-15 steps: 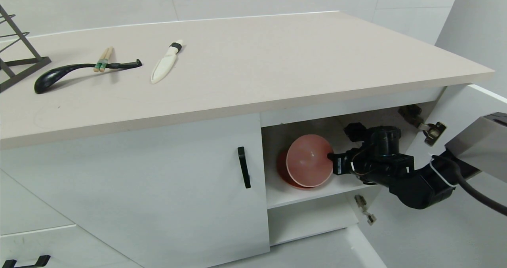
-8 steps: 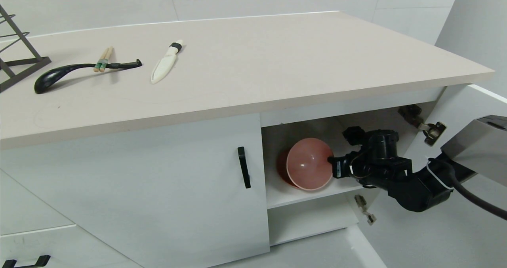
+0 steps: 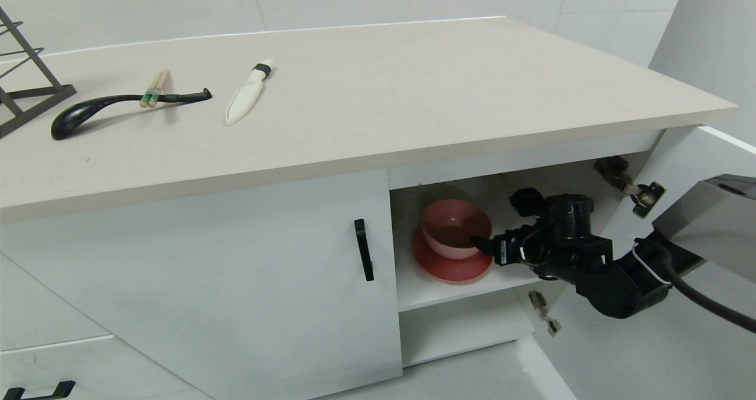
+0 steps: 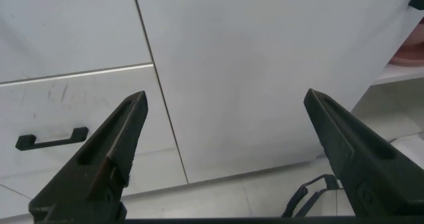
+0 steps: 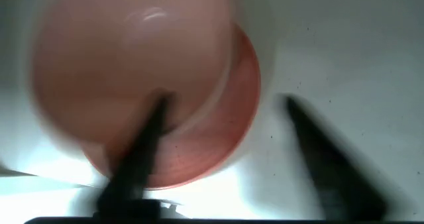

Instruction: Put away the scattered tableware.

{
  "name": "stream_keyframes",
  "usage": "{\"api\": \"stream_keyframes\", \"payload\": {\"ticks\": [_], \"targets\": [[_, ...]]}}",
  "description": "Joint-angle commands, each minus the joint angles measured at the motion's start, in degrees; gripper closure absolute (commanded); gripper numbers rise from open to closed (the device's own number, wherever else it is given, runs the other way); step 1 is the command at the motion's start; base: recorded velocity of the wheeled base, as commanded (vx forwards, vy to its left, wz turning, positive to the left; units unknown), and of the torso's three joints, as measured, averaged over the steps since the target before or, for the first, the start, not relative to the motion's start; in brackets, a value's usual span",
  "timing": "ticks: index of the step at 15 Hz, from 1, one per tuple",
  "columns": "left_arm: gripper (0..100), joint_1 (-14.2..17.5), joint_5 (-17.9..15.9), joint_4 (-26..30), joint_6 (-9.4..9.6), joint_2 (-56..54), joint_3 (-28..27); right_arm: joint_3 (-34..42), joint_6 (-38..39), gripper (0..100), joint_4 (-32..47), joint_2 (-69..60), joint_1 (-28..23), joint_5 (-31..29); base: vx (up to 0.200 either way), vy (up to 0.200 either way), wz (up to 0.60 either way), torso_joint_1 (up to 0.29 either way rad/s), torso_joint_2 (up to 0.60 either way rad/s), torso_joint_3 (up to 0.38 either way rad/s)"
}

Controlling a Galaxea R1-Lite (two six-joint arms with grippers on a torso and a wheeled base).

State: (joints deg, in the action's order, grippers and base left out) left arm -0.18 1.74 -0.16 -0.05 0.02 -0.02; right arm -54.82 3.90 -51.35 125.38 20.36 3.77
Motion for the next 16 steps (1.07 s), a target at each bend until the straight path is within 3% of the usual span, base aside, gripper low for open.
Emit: {"api": "stream_keyframes", "payload": {"ticks": [1, 6, 10, 13, 16], "targets": [[0, 0.0, -0.1, 0.0, -0.04, 0.0, 0.0, 0.2, -1.2, 0, -0.8, 0.1, 0.0, 0.0, 0.000, 0.000, 0.00, 0.000, 0.00, 0.000], [0, 0.0, -0.1, 0.0, -0.04, 0.0, 0.0, 4.8, -8.0, 0, -12.4, -0.8, 0.7, 0.1, 0.000, 0.000, 0.00, 0.000, 0.00, 0.000], [0, 0.0, -0.1, 0.1, -0.04, 0.0, 0.0, 16.1, -12.4, 0, -24.8, -5.3, 2.3, 0.2, 0.000, 0.000, 0.00, 0.000, 0.00, 0.000], [0, 0.0, -0.1, 0.0, 0.14, 0.0, 0.0, 29.0, -13.7, 0, -34.1, -11.6, 4.0, 0.8, 0.000, 0.000, 0.00, 0.000, 0.00, 0.000], [0, 0.0, -0.1, 0.1, 0.05, 0.0, 0.0, 37.7, -14.0, 0, -37.8, -18.9, 5.4, 0.7, 0.000, 0.000, 0.00, 0.000, 0.00, 0.000]]}}
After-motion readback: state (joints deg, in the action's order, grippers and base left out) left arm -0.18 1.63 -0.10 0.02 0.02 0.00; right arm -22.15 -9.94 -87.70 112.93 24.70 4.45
